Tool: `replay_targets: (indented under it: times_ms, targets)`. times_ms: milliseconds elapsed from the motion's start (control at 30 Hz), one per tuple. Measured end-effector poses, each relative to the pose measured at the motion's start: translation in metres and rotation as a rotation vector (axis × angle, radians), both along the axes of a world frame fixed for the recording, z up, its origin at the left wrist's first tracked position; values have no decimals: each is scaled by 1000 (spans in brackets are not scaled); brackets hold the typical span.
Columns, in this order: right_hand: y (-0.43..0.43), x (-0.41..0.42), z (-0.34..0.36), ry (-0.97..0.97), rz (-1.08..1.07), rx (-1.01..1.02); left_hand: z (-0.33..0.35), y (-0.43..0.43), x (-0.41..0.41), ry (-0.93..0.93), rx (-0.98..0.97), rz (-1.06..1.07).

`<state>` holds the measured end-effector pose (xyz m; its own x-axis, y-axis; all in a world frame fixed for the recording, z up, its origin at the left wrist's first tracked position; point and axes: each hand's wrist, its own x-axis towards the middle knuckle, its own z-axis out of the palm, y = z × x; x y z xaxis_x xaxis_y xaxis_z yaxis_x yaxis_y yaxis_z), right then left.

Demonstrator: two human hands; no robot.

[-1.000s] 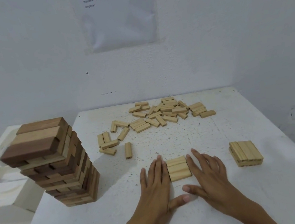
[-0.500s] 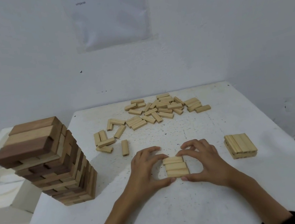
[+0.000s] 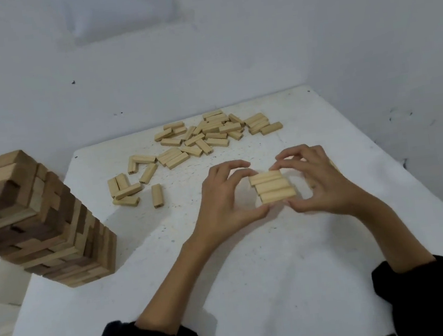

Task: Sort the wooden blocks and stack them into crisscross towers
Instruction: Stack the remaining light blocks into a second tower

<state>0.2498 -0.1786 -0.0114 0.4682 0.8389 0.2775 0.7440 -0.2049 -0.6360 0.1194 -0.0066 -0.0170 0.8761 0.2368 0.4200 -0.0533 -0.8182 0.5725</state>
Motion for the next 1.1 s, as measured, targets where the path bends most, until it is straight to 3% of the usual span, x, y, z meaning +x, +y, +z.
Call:
replay_targets:
  times_ms: [367, 900, 967, 1100]
  targets:
    - [-56, 68, -11, 153, -160, -34, -6, -50, 90, 15, -76, -81]
    - [-62, 65, -15, 326, -131, -65, -17, -62, 81, 58, -143, -13]
    - [-64, 64, -15, 451, -136, 16, -9, -69, 74, 153, -339, -13]
    - [-56, 57, -16, 749, -287, 305, -14, -86, 71, 261, -1008, -127]
